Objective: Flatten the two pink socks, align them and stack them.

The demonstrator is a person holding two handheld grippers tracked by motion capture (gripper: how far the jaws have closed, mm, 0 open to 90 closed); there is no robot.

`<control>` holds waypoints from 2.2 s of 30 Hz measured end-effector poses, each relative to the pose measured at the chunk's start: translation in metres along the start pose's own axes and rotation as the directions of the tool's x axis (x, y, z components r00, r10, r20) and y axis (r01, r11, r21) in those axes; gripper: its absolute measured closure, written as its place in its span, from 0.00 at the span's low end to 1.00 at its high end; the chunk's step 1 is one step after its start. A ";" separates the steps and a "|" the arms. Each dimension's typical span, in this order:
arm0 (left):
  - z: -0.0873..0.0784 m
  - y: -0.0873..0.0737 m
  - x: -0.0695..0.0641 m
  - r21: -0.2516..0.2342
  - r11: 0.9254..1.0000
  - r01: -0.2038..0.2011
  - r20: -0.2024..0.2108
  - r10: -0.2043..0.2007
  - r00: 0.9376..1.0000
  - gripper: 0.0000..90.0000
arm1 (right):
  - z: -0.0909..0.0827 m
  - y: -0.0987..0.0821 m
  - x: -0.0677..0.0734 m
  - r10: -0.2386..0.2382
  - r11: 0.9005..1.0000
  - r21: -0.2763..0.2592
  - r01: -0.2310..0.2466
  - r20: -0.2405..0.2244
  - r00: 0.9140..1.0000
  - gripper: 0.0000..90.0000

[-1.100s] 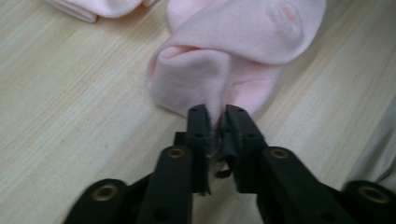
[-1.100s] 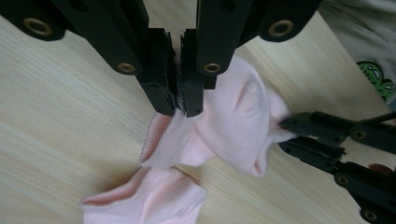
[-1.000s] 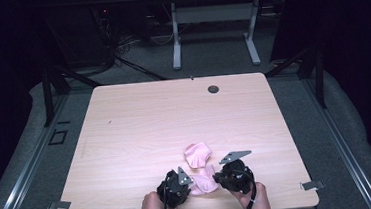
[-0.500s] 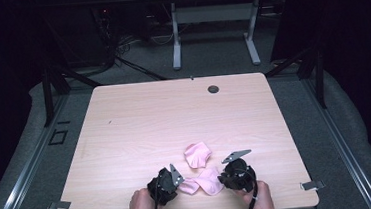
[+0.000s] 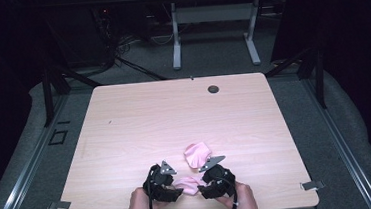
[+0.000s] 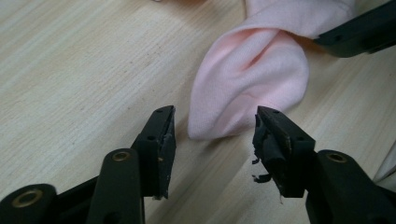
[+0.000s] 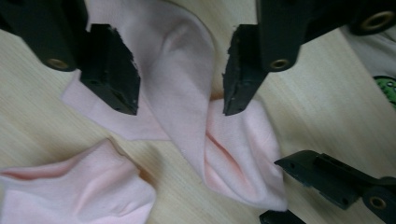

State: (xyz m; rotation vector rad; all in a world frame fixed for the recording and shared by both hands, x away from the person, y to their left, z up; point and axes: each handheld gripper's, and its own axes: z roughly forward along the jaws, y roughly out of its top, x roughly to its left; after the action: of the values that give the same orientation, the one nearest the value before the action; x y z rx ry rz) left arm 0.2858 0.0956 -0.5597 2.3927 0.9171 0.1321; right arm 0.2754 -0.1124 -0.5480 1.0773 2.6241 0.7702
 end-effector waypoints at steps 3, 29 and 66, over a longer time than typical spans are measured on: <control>0.003 0.002 0.000 0.001 1.000 0.002 0.002 -0.002 1.000 0.57 | 0.010 0.002 0.003 -0.019 0.999 0.035 0.018 0.033 0.999 0.80; -0.008 -0.006 -0.029 -0.010 0.960 -0.281 -0.221 0.272 0.937 0.75 | -0.014 -0.022 0.000 -0.091 0.996 -0.021 0.089 -0.072 0.993 0.84; 0.003 0.003 -0.009 0.035 0.998 -0.053 0.014 0.053 0.999 0.97 | -0.009 -0.035 -0.052 0.116 0.993 0.013 -0.116 -0.001 0.993 0.86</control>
State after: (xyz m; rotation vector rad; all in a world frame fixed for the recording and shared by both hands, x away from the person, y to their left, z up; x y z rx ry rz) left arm 0.2815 0.0870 -0.5594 2.4489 0.8576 0.1216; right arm 0.2878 -0.1734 -0.5599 1.2426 2.5903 0.7778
